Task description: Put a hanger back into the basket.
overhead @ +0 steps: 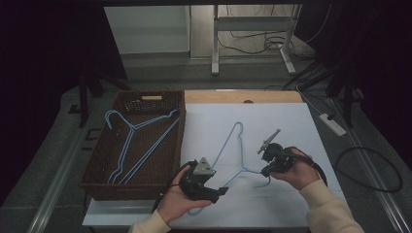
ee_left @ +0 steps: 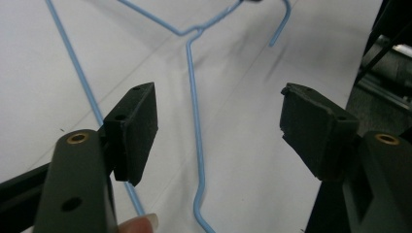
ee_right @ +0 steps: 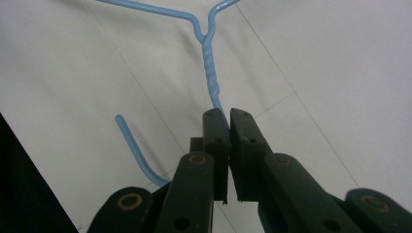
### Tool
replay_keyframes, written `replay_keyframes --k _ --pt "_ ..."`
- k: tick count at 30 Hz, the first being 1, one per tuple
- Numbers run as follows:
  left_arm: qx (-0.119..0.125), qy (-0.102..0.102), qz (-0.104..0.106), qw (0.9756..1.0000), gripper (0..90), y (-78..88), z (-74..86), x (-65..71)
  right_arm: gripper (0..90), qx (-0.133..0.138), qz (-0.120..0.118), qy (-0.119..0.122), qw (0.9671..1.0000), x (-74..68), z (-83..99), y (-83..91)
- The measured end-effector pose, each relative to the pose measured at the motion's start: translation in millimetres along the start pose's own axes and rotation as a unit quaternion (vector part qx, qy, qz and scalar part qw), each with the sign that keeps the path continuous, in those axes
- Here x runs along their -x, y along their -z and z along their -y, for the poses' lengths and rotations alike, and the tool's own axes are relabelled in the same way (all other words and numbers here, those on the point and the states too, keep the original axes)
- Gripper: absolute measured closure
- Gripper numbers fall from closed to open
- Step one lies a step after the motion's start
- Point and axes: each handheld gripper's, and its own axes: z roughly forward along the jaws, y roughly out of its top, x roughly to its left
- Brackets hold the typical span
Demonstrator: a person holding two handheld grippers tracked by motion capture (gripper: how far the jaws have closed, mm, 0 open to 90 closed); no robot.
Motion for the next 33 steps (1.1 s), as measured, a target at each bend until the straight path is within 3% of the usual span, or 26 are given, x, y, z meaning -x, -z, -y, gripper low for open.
replay_keyframes --k 12,22,26,33 --pt "-0.050 0.004 -0.008 0.9987 33.0 -47.9 -4.5 -5.4 86.5 -0.001 -0.002 -0.002 1.0000 -1.8 -0.6 2.0" --pt "-0.071 0.016 -0.006 0.9973 40.5 -63.4 -3.2 -14.1 86.5 0.000 0.001 -0.001 1.0000 -4.1 -2.2 5.4" --pt "-0.077 0.018 -0.001 0.9969 48.3 -67.0 -3.0 -14.6 86.6 0.000 0.003 -0.001 1.0000 -4.9 -2.8 6.1" --pt "-0.086 0.019 0.012 0.9960 73.4 -69.8 -3.2 -15.8 86.7 0.007 0.004 0.001 1.0000 -5.9 -3.7 10.6"
